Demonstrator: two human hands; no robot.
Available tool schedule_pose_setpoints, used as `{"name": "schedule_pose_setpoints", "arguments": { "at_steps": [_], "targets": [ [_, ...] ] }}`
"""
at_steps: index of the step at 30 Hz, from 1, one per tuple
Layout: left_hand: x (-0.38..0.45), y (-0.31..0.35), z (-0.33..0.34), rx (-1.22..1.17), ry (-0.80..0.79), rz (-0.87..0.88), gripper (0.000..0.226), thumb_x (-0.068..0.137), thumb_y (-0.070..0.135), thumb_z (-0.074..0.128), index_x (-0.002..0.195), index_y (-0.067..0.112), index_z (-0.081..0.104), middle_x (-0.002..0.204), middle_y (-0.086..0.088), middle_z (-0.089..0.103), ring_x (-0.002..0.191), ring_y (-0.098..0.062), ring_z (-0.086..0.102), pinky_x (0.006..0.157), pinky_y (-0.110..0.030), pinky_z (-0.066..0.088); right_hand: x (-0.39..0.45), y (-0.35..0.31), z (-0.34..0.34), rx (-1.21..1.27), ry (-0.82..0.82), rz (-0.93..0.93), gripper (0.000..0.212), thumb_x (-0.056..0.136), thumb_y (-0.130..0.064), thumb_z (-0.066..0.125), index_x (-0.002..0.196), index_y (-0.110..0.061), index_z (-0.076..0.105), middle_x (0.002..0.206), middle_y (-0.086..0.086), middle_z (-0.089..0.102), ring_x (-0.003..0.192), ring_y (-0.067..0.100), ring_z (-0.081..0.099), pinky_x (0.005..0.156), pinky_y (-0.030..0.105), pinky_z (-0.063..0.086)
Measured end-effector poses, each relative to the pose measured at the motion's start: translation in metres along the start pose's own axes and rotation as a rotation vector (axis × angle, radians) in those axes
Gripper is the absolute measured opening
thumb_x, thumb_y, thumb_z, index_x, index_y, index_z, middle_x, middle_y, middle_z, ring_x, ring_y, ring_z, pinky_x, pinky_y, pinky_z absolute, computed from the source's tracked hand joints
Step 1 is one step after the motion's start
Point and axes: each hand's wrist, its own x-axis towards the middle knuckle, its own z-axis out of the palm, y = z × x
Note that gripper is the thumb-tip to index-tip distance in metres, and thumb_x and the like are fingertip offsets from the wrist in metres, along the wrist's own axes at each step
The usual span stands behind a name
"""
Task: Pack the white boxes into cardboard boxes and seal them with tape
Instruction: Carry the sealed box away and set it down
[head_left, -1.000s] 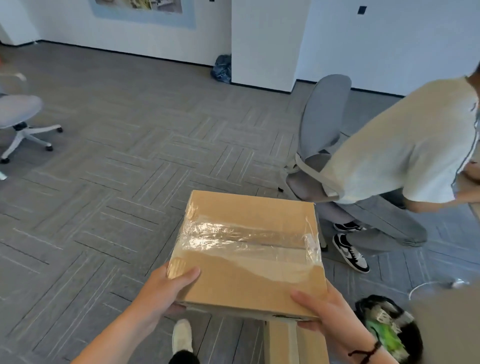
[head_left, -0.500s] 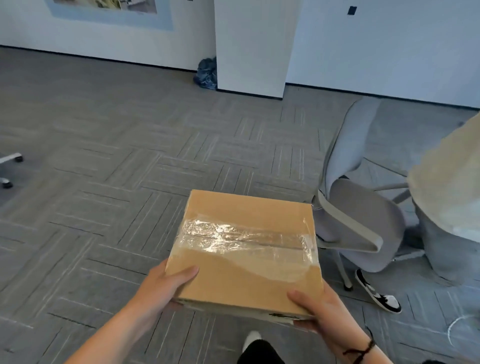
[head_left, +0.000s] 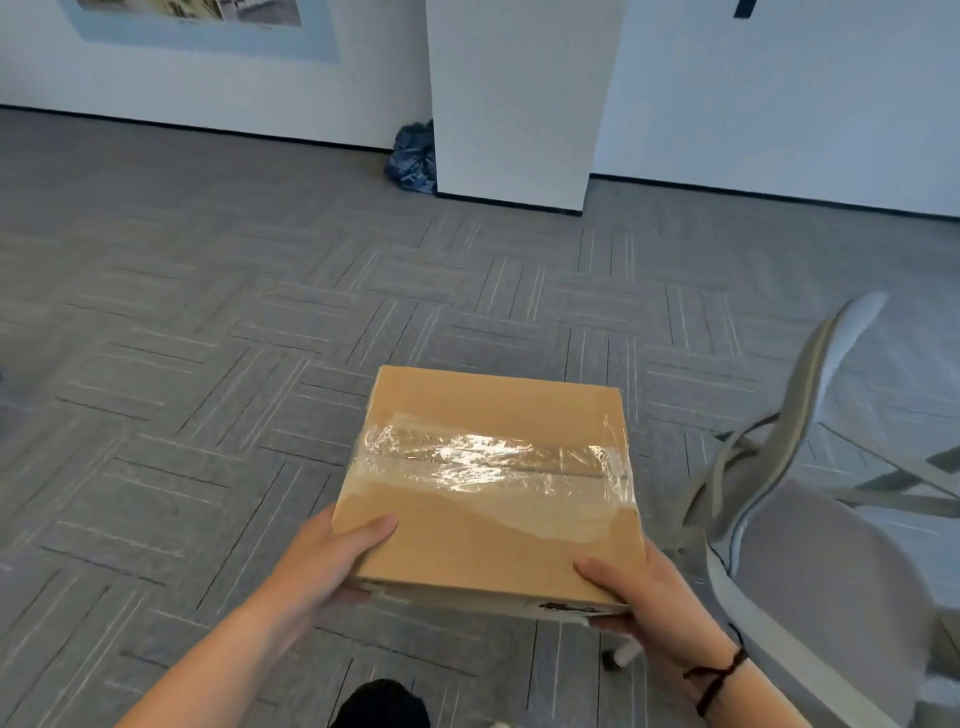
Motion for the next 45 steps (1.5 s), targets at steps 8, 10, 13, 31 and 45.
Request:
{"name": "schedule_pose_setpoints", "arguments": {
  "at_steps": [8, 10, 13, 31, 45],
  "targets": [
    [0.198, 0.112, -0.022, -0.023, -0.011, 0.007, 0.027, 0.088, 0.033, 0.075, 0.111, 0.023, 0.067, 0.088, 0.006, 0.078, 0.091, -0.020, 0.073, 0.074, -0.043, 0.062, 0.200, -0.103, 0.034, -0.040, 0.034, 0.011, 0.066, 0.064, -0.038, 0.085, 0.124, -0.030, 0.061, 0.110, -0.003, 0.075, 0.102, 0.024, 0.072, 0.081, 0.045, 0.061],
    [0.248, 0.143, -0.034, -0.027, -0.015, -0.007, 0.027, 0.087, 0.032, 0.076, 0.111, 0.021, 0.067, 0.088, 0.002, 0.078, 0.089, -0.023, 0.073, 0.076, -0.046, 0.062, 0.248, -0.129, 0.048, -0.025, 0.045, 0.022, 0.067, 0.064, -0.037, 0.088, 0.125, -0.029, 0.060, 0.110, -0.001, 0.075, 0.101, 0.026, 0.072, 0.078, 0.043, 0.061],
    [0.310, 0.199, -0.053, 0.005, -0.042, -0.028, 0.031, 0.085, 0.034, 0.079, 0.110, 0.020, 0.068, 0.088, 0.000, 0.078, 0.091, -0.026, 0.072, 0.080, -0.051, 0.061, 0.308, -0.174, 0.070, -0.019, 0.072, 0.047, 0.075, 0.059, -0.040, 0.092, 0.124, -0.027, 0.059, 0.108, 0.000, 0.076, 0.100, 0.027, 0.072, 0.076, 0.043, 0.060],
    [0.724, 0.497, -0.012, 0.075, -0.047, -0.062, 0.032, 0.085, 0.030, 0.079, 0.109, 0.014, 0.064, 0.100, -0.012, 0.072, 0.091, -0.029, 0.068, 0.078, -0.049, 0.059, 0.726, -0.418, 0.050, 0.078, 0.110, 0.059, 0.054, 0.075, -0.028, 0.084, 0.123, -0.027, 0.059, 0.108, 0.000, 0.076, 0.104, 0.029, 0.070, 0.090, 0.058, 0.056],
    [1.049, 0.714, -0.003, 0.034, -0.110, -0.008, 0.034, 0.086, 0.031, 0.078, 0.111, 0.014, 0.064, 0.108, -0.012, 0.073, 0.100, -0.031, 0.071, 0.085, -0.059, 0.059, 1.055, -0.638, 0.052, 0.041, 0.120, 0.026, 0.069, 0.063, -0.032, 0.086, 0.126, -0.023, 0.059, 0.111, 0.003, 0.075, 0.102, 0.028, 0.070, 0.091, 0.057, 0.056]
  ]
}}
